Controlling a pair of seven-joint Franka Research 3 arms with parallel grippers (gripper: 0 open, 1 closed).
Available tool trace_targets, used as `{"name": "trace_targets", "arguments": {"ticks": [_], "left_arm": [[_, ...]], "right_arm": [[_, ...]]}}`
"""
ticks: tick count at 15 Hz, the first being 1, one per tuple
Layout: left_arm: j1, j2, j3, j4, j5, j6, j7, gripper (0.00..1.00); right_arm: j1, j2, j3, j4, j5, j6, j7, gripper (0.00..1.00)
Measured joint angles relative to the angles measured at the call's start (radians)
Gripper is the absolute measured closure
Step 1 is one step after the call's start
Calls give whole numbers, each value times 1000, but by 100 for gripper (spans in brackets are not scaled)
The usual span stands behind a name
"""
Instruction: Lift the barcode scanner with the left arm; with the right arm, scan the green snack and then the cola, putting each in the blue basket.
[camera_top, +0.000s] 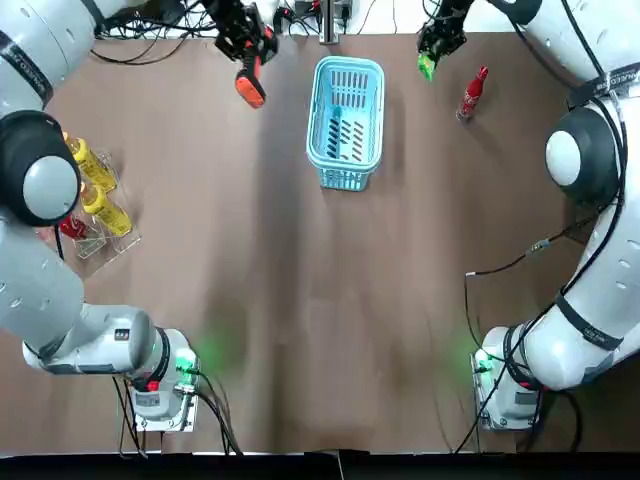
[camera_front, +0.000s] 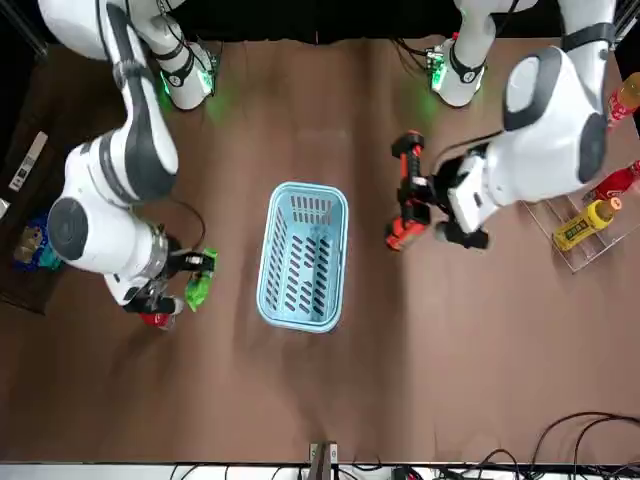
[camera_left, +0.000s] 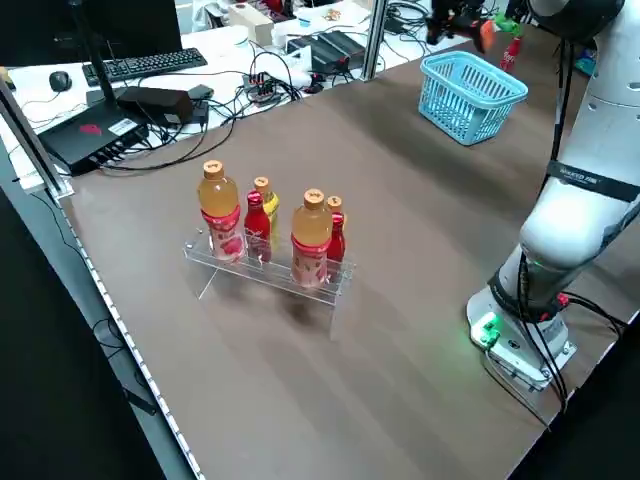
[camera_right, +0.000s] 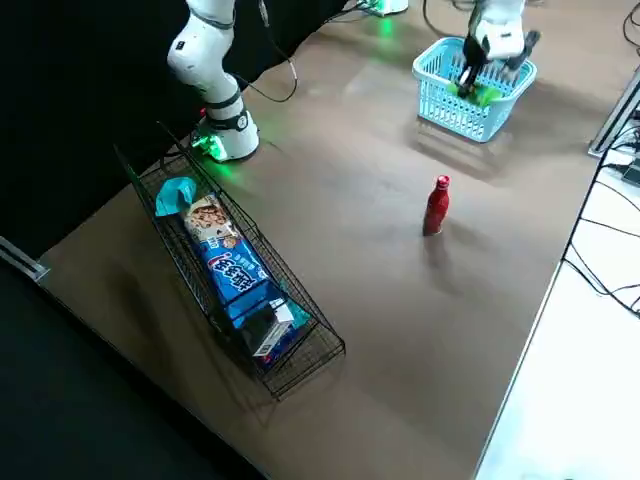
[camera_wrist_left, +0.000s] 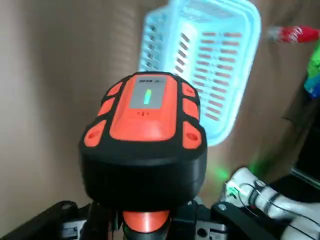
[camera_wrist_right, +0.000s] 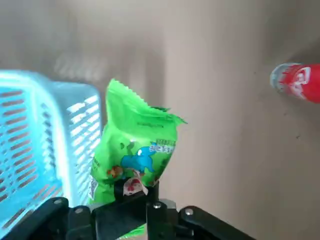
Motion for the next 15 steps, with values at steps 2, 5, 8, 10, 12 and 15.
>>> {"name": "trace_targets", "arguments": {"ticks": [2, 5, 8, 10, 12, 15], "left_arm": [[-12, 1, -33, 3, -33, 1, -5, 64], [-14, 17, -74, 26, -121, 6, -5, 64], [-14, 44, -101, 54, -163, 21, 2, 64], [-14, 60, -116, 59, -177, 57, 8, 64], [-18, 84, -128, 59, -199, 91, 24, 64], [-56, 115, -144, 63, -219, 139, 35, 64]], "right_arm": [[49, -2, 3, 43, 1, -30, 28, 98], [151, -2, 6, 65, 5, -32, 96, 98], [233, -2, 6, 81, 72, -32, 133, 98], [262, -2, 6, 93, 118, -31, 136, 98], [273, -2, 7, 101, 152, -31, 136, 98], [275, -2, 11, 103, 182, -30, 136, 98]]}}
